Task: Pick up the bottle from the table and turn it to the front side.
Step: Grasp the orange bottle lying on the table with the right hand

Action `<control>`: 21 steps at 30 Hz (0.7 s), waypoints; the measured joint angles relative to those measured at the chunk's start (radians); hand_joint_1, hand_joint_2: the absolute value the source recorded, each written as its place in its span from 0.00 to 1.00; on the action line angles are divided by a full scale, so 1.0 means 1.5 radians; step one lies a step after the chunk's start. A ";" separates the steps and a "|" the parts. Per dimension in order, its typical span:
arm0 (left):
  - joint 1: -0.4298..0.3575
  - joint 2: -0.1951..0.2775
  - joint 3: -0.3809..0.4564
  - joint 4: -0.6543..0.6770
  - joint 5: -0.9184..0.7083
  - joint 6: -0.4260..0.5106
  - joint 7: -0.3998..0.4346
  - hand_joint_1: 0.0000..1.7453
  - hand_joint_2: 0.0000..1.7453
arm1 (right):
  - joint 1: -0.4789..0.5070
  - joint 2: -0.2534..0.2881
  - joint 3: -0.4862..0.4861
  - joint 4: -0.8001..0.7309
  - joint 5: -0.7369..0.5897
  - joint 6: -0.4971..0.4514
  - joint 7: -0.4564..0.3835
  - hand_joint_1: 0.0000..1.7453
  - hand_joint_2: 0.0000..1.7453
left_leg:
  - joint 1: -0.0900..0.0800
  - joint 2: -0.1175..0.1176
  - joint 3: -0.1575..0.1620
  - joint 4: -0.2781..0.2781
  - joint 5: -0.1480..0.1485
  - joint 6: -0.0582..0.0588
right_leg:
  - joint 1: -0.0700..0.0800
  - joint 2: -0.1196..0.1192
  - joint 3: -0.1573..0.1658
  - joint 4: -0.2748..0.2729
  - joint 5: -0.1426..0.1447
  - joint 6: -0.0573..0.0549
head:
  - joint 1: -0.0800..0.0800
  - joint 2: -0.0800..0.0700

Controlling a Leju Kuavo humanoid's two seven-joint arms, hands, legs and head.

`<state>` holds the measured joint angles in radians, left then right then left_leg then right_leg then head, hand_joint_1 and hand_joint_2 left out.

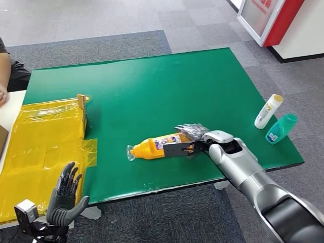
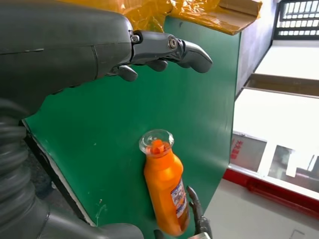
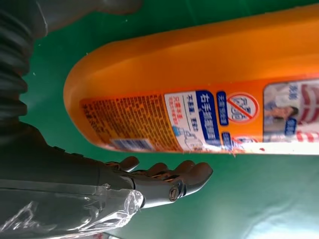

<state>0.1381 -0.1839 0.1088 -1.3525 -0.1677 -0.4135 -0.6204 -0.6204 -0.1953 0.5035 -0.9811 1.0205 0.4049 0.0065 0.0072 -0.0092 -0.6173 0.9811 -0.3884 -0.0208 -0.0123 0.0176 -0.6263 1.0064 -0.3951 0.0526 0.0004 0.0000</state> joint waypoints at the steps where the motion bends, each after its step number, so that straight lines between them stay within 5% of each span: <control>1: -0.001 0.001 -0.001 0.003 0.000 0.000 0.000 0.00 1.00 | -0.005 0.000 0.006 0.011 -0.003 0.003 -0.001 0.00 1.00 | 0.000 0.000 0.000 0.000 0.000 0.000 | 0.000 0.000 0.000 0.000 0.000 0.000 | 0.000 0.000; 3: -0.004 0.004 -0.004 0.007 0.001 0.001 -0.001 0.00 1.00 | -0.013 -0.001 0.017 0.030 -0.011 0.006 -0.003 0.00 1.00 | 0.000 0.000 0.000 0.000 0.000 0.000 | 0.000 0.000 0.000 0.000 0.000 0.000 | 0.000 0.000; 4: -0.005 0.006 -0.005 0.009 0.001 0.001 -0.002 0.00 1.00 | -0.018 -0.001 0.022 0.039 -0.017 0.007 -0.005 0.13 1.00 | 0.000 0.000 0.000 0.000 0.000 0.000 | 0.000 0.000 0.000 0.000 0.000 0.000 | 0.000 0.000; 7: -0.011 0.010 -0.013 0.017 0.002 0.003 -0.006 0.00 1.00 | -0.030 -0.002 0.039 0.070 -0.036 0.003 -0.006 0.81 1.00 | 0.000 0.000 0.000 0.000 0.000 0.000 | 0.000 0.000 0.000 0.000 0.000 0.000 | 0.000 0.000; 8: -0.013 0.012 -0.016 0.020 0.003 0.003 -0.008 0.00 1.00 | -0.034 -0.002 0.045 0.081 -0.042 0.000 -0.004 0.93 1.00 | 0.000 0.000 0.000 0.000 0.000 0.000 | 0.000 0.000 0.000 0.000 0.000 0.000 | 0.000 0.000; 11: -0.019 0.016 -0.022 0.028 0.006 0.005 -0.011 0.00 1.00 | -0.046 -0.002 0.057 0.110 -0.052 -0.011 -0.001 1.00 1.00 | 0.000 0.000 0.000 0.000 0.000 0.000 | 0.000 0.000 0.000 0.000 0.000 0.000 | 0.000 0.000; 21: -0.016 0.023 -0.029 0.035 0.010 0.014 -0.013 0.00 1.00 | -0.033 -0.012 0.067 0.095 -0.102 -0.067 -0.013 1.00 1.00 | 0.000 0.000 0.000 0.000 0.000 0.000 | 0.000 0.000 0.000 0.000 0.000 0.000 | 0.000 0.000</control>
<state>0.1139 -0.1495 0.0650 -1.2999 -0.1523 -0.3923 -0.6394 -0.6699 -0.2138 0.6045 -0.8391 0.8680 0.3039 -0.0130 0.0072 -0.0096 -0.6171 0.9812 -0.3884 -0.0208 -0.0123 0.0173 -0.6261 1.0064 -0.3951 0.0526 0.0005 0.0000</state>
